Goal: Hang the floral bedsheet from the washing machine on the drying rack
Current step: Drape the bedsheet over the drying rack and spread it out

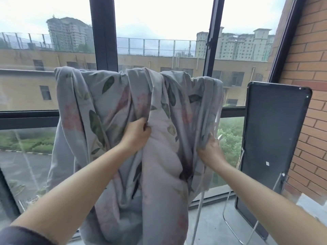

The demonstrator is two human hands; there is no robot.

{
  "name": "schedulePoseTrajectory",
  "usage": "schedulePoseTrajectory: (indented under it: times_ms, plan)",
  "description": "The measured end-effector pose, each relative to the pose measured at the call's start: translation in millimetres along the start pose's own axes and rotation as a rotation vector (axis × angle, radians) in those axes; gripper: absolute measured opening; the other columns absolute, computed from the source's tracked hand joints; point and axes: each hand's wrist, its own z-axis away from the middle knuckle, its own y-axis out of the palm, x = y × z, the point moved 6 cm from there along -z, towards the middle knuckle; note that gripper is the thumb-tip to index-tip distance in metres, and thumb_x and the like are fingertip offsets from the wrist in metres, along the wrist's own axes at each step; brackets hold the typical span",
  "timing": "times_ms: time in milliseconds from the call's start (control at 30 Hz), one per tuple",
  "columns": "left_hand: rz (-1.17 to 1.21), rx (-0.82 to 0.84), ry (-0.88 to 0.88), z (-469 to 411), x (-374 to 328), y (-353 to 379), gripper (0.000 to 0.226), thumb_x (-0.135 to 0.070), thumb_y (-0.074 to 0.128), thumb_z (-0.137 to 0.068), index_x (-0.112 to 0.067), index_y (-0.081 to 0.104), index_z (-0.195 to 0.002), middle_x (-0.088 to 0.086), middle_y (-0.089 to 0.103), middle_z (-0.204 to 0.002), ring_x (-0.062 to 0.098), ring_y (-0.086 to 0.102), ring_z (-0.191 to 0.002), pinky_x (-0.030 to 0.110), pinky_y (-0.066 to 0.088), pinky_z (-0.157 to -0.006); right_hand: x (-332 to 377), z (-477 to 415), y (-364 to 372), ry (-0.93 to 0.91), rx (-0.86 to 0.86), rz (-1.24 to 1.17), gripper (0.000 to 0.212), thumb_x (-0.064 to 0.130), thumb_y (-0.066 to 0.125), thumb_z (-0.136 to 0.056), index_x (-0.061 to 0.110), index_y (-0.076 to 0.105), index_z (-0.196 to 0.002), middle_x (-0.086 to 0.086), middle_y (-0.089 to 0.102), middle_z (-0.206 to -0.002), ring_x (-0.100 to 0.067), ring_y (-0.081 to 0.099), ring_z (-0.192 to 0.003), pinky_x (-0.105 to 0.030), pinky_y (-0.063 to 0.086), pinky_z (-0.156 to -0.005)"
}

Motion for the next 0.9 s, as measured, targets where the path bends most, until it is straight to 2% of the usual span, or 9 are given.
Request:
schedulePoseTrajectory:
  times_ms: [67, 133, 267, 333, 433, 533, 667, 800, 900]
  plan:
    - [-0.098, -0.074, 0.146, 8.3, -10.0, -26.2, 0.003, -0.009, 0.057, -0.082, -0.011, 0.059, -0.081, 0.004, 0.063, -0.083, 0.025, 0.059, -0.081, 0.032, 0.040, -0.069, 35.7, 5.8, -0.6, -0.118, -0.014, 0.053, 0.081, 0.033, 0.052, -0.090, 0.016, 0.002, -0.151, -0.015, 0.013, -0.157, -0.037, 0.028, -0.138, -0.050, 0.035, -0.107]
    - [-0.250, -0.360, 0.205, 14.9, -12.9, -78.3, 0.007, -0.010, 0.061, -0.080, -0.012, 0.062, -0.087, 0.003, 0.059, -0.091, 0.023, 0.056, -0.089, 0.032, 0.042, -0.077, 81.1, 10.8, -7.4, -0.272, -0.078, 0.026, 0.076, 0.034, 0.051, -0.092, 0.017, 0.006, -0.151, -0.011, 0.012, -0.158, -0.030, 0.019, -0.143, -0.047, 0.026, -0.113]
    - [-0.373, -0.806, -0.162, 28.4, 15.4, -172.6, 0.038, -0.020, 0.066, -0.079, -0.011, 0.049, -0.111, 0.015, 0.045, -0.121, 0.034, 0.043, -0.116, 0.047, 0.035, -0.096, 180.4, 24.7, -24.2, -0.610, -0.220, -0.113, 0.065, 0.033, 0.056, -0.089, 0.020, 0.024, -0.144, -0.006, 0.026, -0.152, -0.025, 0.031, -0.137, -0.046, 0.032, -0.107]
    - [-0.254, -0.795, -0.377, 21.8, 48.2, -194.7, 0.055, -0.028, 0.068, -0.078, -0.009, 0.040, -0.122, 0.016, 0.040, -0.129, 0.035, 0.042, -0.120, 0.049, 0.036, -0.098, 222.6, 22.5, -20.7, -0.657, -0.240, -0.089, 0.068, 0.038, 0.059, -0.087, 0.022, 0.024, -0.144, -0.007, 0.026, -0.150, -0.028, 0.034, -0.134, -0.048, 0.035, -0.102]
    - [0.062, -0.486, -0.628, -1.0, 91.3, -191.0, 0.063, -0.040, 0.069, -0.075, -0.005, 0.044, -0.121, 0.015, 0.055, -0.119, 0.033, 0.056, -0.105, 0.042, 0.048, -0.091, 263.9, 8.4, -9.3, -0.617, -0.253, 0.098, 0.083, 0.048, 0.061, -0.084, 0.027, 0.012, -0.148, -0.013, 0.019, -0.151, -0.036, 0.036, -0.130, -0.050, 0.038, -0.098]
    - [0.088, -0.279, -0.448, -28.2, 90.4, -182.5, 0.031, -0.031, 0.058, -0.080, -0.011, 0.063, -0.102, 0.009, 0.067, -0.100, 0.028, 0.063, -0.092, 0.041, 0.054, -0.084, 284.6, -11.7, -1.2, -0.580, -0.282, 0.364, 0.090, 0.038, 0.063, -0.085, 0.033, 0.000, -0.149, -0.019, 0.015, -0.150, -0.039, 0.039, -0.123, -0.047, 0.042, -0.092]
    - [0.434, -0.384, -0.182, -56.8, 68.4, -213.9, 0.021, -0.012, 0.041, -0.097, -0.021, 0.060, -0.098, -0.002, 0.062, -0.091, 0.012, 0.057, -0.084, 0.026, 0.047, -0.082, 292.9, -33.3, -5.8, -0.486, -0.371, 0.503, 0.078, 0.013, 0.060, -0.082, 0.030, 0.015, -0.144, -0.020, 0.030, -0.136, -0.039, 0.039, -0.123, -0.048, 0.044, -0.088]
    - [0.761, -0.585, -0.217, -84.1, 66.2, -272.4, 0.027, -0.012, 0.032, -0.102, -0.022, 0.050, -0.084, -0.003, 0.057, -0.083, 0.008, 0.056, -0.077, 0.020, 0.051, -0.069, 295.9, -36.7, -23.8, -0.521, -0.481, 0.401, 0.041, -0.002, 0.042, -0.088, 0.012, 0.043, -0.126, -0.021, 0.048, -0.118, -0.039, 0.053, -0.107, -0.043, 0.047, -0.077]
    - [0.843, -0.728, -0.237, -95.5, 80.3, -299.9, 0.025, -0.013, 0.034, -0.101, -0.024, 0.047, -0.082, -0.006, 0.057, -0.074, 0.007, 0.058, -0.073, 0.015, 0.049, -0.058, 299.5, -45.3, -43.6, -0.534, -0.586, 0.390, 0.034, -0.004, 0.035, -0.091, 0.005, 0.055, -0.117, -0.019, 0.055, -0.113, -0.038, 0.053, -0.106, -0.042, 0.045, -0.081]
